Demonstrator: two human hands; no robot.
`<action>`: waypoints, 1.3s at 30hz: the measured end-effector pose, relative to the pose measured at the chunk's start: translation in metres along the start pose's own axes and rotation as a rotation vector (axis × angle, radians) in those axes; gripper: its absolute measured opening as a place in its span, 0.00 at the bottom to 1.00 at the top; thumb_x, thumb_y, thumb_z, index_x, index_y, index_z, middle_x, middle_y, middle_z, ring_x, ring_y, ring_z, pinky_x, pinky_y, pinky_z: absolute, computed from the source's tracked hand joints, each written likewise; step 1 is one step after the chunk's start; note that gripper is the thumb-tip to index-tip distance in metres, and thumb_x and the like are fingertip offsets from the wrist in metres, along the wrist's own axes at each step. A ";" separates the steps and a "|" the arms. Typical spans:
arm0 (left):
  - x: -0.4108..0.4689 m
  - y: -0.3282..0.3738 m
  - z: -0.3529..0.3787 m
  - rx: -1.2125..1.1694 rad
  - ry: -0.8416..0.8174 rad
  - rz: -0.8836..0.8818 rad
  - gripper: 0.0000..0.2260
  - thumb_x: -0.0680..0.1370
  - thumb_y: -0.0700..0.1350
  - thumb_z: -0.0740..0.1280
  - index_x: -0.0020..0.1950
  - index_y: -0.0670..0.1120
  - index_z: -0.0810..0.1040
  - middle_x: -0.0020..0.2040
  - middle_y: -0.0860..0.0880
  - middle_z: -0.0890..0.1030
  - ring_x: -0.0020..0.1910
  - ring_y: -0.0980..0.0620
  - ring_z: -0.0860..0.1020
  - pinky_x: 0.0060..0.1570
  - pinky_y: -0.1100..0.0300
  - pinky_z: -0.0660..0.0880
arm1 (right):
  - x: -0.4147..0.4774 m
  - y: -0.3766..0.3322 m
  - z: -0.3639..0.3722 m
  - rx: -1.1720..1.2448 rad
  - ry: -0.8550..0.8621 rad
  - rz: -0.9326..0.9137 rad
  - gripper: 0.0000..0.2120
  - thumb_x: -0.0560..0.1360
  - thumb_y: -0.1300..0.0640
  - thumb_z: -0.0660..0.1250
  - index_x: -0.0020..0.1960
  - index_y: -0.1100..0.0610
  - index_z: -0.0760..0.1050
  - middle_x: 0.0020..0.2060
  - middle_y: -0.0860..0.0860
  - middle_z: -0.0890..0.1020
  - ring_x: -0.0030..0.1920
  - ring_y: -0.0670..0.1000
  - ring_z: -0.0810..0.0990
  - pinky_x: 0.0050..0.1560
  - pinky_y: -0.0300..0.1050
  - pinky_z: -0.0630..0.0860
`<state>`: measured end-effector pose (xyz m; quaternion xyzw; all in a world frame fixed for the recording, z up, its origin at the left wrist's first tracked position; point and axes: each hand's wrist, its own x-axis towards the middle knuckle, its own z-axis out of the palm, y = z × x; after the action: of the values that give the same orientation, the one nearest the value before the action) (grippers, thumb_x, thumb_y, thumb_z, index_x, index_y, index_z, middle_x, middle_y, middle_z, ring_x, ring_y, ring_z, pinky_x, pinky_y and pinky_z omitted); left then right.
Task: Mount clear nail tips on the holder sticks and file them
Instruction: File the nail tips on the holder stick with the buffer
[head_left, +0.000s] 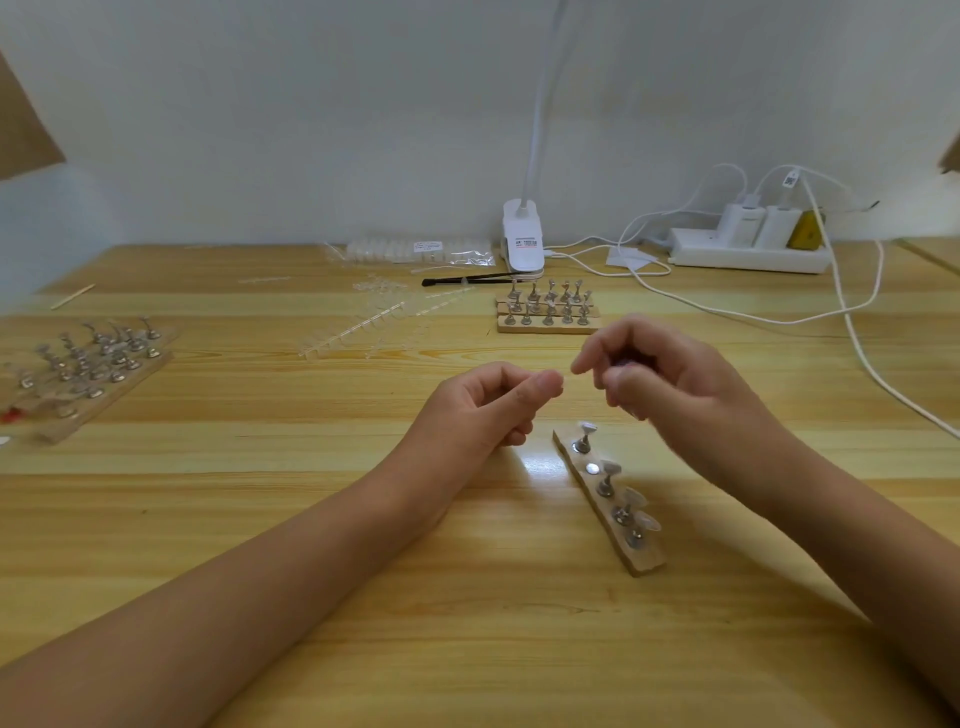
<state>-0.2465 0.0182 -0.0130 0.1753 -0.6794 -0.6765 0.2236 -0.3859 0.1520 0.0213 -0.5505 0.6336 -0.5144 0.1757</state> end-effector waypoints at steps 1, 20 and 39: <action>0.000 0.000 0.000 0.000 -0.005 0.001 0.13 0.68 0.62 0.73 0.41 0.54 0.84 0.36 0.56 0.78 0.35 0.61 0.75 0.42 0.67 0.73 | -0.001 0.000 0.001 -0.083 -0.003 -0.059 0.06 0.75 0.60 0.64 0.49 0.52 0.79 0.37 0.46 0.74 0.35 0.45 0.71 0.36 0.36 0.71; 0.000 -0.001 0.005 0.059 0.060 0.032 0.21 0.75 0.63 0.65 0.53 0.48 0.81 0.36 0.57 0.77 0.38 0.60 0.76 0.44 0.64 0.74 | 0.010 0.006 -0.029 0.060 -0.284 0.228 0.11 0.67 0.49 0.74 0.46 0.53 0.84 0.31 0.48 0.73 0.33 0.42 0.72 0.37 0.35 0.72; -0.002 -0.008 0.006 0.401 -0.013 0.099 0.07 0.79 0.42 0.69 0.52 0.54 0.80 0.47 0.55 0.77 0.45 0.64 0.76 0.47 0.70 0.75 | 0.013 0.019 -0.040 -0.046 -0.481 0.473 0.12 0.64 0.46 0.75 0.43 0.50 0.83 0.31 0.47 0.71 0.33 0.44 0.72 0.35 0.34 0.71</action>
<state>-0.2482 0.0242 -0.0211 0.1783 -0.8095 -0.5172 0.2131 -0.4319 0.1562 0.0267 -0.4976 0.6956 -0.3003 0.4223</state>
